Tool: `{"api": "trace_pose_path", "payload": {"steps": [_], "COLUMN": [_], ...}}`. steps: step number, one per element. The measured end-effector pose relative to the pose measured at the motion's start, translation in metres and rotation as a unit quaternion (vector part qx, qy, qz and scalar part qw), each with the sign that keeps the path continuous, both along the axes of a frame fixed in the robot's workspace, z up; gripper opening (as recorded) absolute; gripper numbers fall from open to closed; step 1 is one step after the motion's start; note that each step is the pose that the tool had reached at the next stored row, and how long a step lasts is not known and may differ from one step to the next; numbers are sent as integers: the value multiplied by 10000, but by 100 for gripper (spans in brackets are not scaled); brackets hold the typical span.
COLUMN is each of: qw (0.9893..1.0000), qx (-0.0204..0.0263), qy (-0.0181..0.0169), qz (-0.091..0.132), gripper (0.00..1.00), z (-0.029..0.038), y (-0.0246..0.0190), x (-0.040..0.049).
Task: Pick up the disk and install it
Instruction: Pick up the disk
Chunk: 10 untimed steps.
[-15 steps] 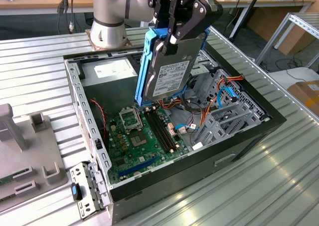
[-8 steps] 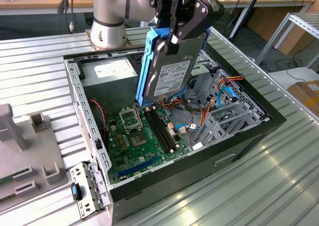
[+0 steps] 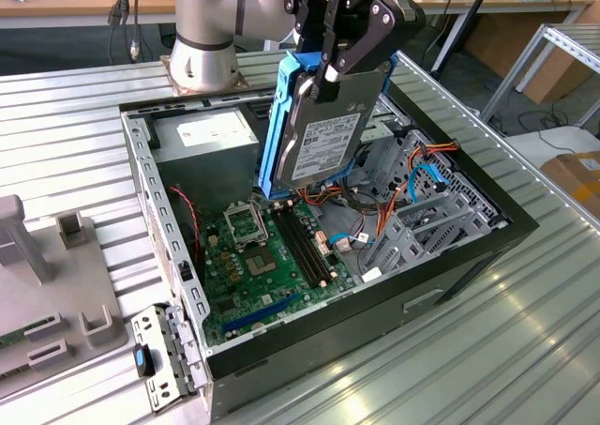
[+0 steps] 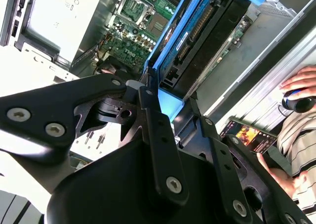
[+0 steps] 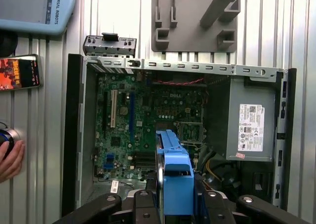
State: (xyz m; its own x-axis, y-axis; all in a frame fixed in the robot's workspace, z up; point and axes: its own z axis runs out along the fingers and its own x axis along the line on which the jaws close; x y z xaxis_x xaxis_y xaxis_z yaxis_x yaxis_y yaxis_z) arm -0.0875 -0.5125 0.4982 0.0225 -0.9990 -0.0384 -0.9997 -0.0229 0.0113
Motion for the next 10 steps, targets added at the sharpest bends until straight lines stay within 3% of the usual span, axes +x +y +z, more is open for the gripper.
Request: {"api": "trace_pose_path", "payload": {"steps": [4,6,10], "qw": [10000,10000,10000], "qx": [0,0,-1], "qy": [0,0,0], "qz": [0,0,0], "gripper": [36,36,36], "z": [0,0,0], "y": [1,0,-79], "x": [30,96,124]}}
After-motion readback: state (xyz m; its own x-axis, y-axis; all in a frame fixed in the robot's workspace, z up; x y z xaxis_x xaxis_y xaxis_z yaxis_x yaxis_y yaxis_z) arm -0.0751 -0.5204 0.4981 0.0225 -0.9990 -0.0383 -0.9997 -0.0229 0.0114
